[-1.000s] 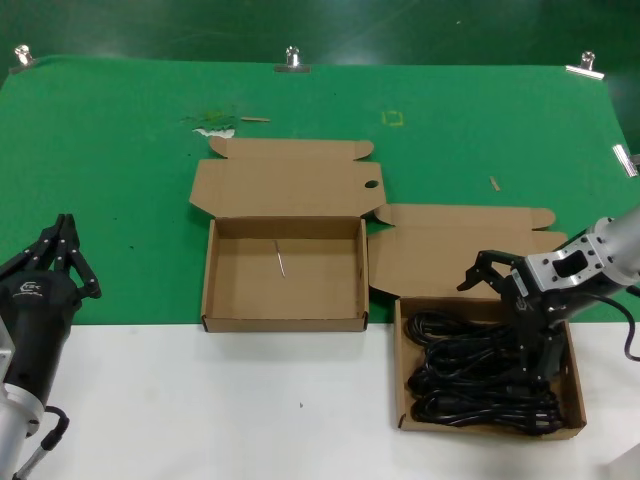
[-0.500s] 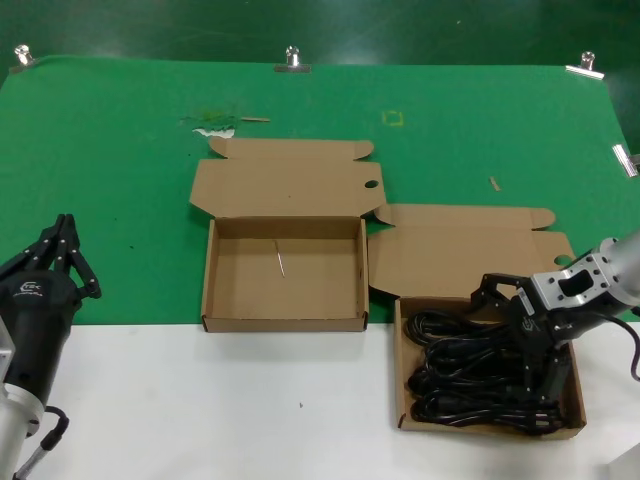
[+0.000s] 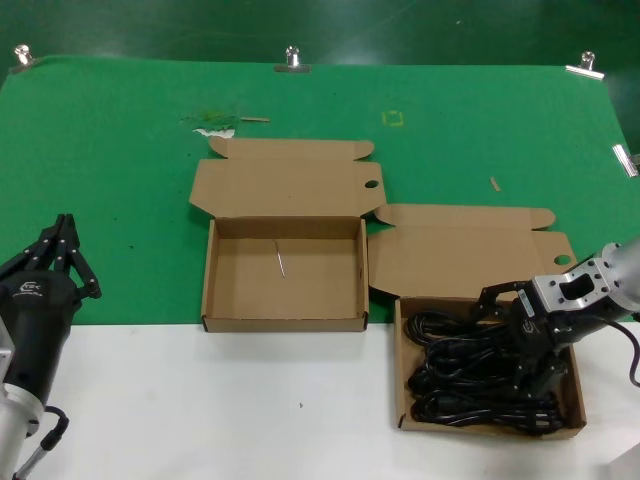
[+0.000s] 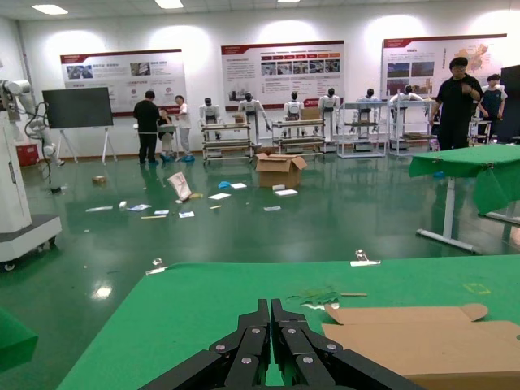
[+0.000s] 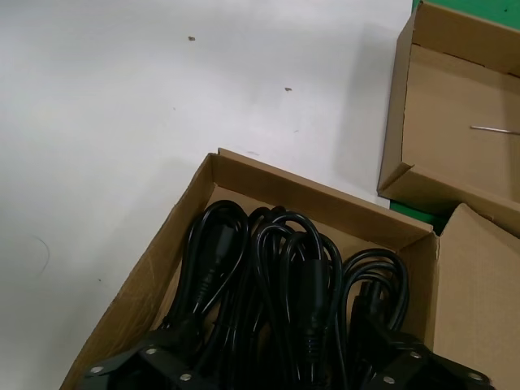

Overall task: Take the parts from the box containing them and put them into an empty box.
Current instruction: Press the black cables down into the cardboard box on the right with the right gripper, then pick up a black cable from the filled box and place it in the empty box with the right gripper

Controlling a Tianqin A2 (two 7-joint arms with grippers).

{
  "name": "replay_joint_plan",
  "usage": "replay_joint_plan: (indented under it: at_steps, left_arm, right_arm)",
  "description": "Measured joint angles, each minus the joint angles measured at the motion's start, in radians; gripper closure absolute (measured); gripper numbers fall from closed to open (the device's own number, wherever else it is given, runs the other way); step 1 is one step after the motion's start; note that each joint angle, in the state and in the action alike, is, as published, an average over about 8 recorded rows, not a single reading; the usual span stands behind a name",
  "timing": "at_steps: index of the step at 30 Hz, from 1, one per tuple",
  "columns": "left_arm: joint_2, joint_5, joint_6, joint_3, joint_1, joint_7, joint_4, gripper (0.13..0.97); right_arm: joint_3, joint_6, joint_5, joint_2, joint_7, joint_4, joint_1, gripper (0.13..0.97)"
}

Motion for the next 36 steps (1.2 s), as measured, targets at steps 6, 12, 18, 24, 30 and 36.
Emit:
replay_joint_plan:
  at_steps: [6,12,18,24,30,36]
  left_arm:
    - [0.000,0.000,0.000,0.000,0.000,0.000,0.000,0.946]
    - [0.000,0.000,0.000,0.000,0.000,0.000,0.000,0.946]
    - [0.000,0.000,0.000,0.000,0.000,0.000,0.000,0.946]
    - [0.000,0.000,0.000,0.000,0.000,0.000,0.000,0.946]
    - [0.000,0.000,0.000,0.000,0.000,0.000,0.000,0.946]
    - [0.000,0.000,0.000,0.000,0.000,0.000,0.000,0.946]
  right_arm:
    - [0.005,0.001,-0.002,-0.001,0.002,0.000,-0.001,0.400]
    - [0.008,0.002,-0.004,-0.001,0.006,0.000,-0.002,0.519]
    - [0.013,0.001,-0.004,-0.001,0.007,0.000,-0.002,0.678]
    - [0.020,-0.003,-0.001,0.000,0.004,0.001,-0.003,0.770]
    - [0.026,-0.019,0.002,0.004,0.007,0.003,0.000,0.836]
    - [0.035,-0.052,0.010,0.010,0.024,0.010,0.021,0.867]
